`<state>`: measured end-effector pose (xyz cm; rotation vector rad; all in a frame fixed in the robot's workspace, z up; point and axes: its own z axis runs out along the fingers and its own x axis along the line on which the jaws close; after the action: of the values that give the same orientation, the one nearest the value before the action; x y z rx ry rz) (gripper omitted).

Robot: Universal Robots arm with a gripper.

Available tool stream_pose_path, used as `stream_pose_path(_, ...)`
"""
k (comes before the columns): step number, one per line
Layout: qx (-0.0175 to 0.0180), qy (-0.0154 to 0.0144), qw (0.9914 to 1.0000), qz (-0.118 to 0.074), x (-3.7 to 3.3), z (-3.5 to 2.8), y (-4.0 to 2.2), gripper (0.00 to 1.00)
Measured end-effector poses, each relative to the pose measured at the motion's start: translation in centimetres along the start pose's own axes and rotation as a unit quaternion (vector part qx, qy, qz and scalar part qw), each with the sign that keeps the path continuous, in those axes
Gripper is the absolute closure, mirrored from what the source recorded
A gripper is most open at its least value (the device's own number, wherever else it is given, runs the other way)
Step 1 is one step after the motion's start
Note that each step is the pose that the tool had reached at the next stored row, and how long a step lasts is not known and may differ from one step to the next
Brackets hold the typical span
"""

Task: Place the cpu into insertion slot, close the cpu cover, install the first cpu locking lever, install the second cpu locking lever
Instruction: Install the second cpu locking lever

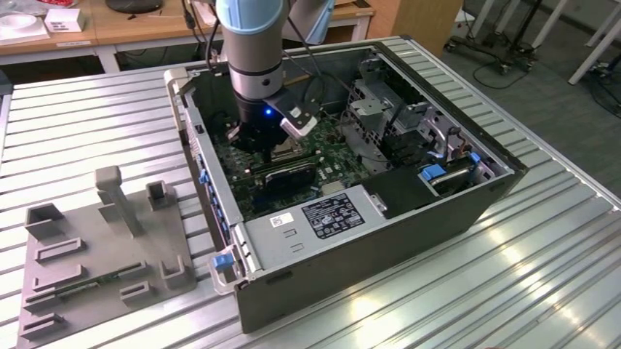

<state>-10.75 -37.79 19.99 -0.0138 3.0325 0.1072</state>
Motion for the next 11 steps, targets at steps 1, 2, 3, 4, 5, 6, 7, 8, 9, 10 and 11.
stream_pose_path(1, 0.0000, 0.0000, 1.00000, 0.000, 0.00, 0.03, 0.02, 0.89)
stream_pose_path(2, 0.0001, 0.0000, 1.00000, 0.000, 0.01, 0.05, 0.04, 0.89)
stream_pose_path(3, 0.0002, 0.0000, 1.00000, 0.000, 0.01, 0.06, 0.05, 0.89)
stream_pose_path(4, 0.0002, -0.0001, 1.00000, 0.001, 0.02, 0.09, 0.07, 0.89)
stream_pose_path(5, 0.0002, -0.0002, 1.00000, 0.001, 0.02, 0.10, 0.10, 0.89)
stream_pose_path(6, 0.0002, -0.0004, 1.00000, 0.001, 0.02, 0.12, 0.12, 0.89)
stream_pose_path(7, 0.0001, -0.0006, 1.00000, 0.001, 0.02, 0.14, 0.14, 0.89)
stream_pose_path(8, -0.0001, -0.0011, 1.00000, 0.001, 0.02, 0.16, 0.17, 0.89)
stream_pose_path(9, -0.0004, -0.0015, 1.00000, 0.001, 0.03, 0.18, 0.19, 0.89)
stream_pose_path(10, -0.0010, -0.0022, 1.00000, 0.002, 0.04, 0.20, 0.21, 0.89)
stream_pose_path(11, -0.0017, -0.0031, 0.99999, 0.002, 0.04, 0.23, 0.23, 0.89)
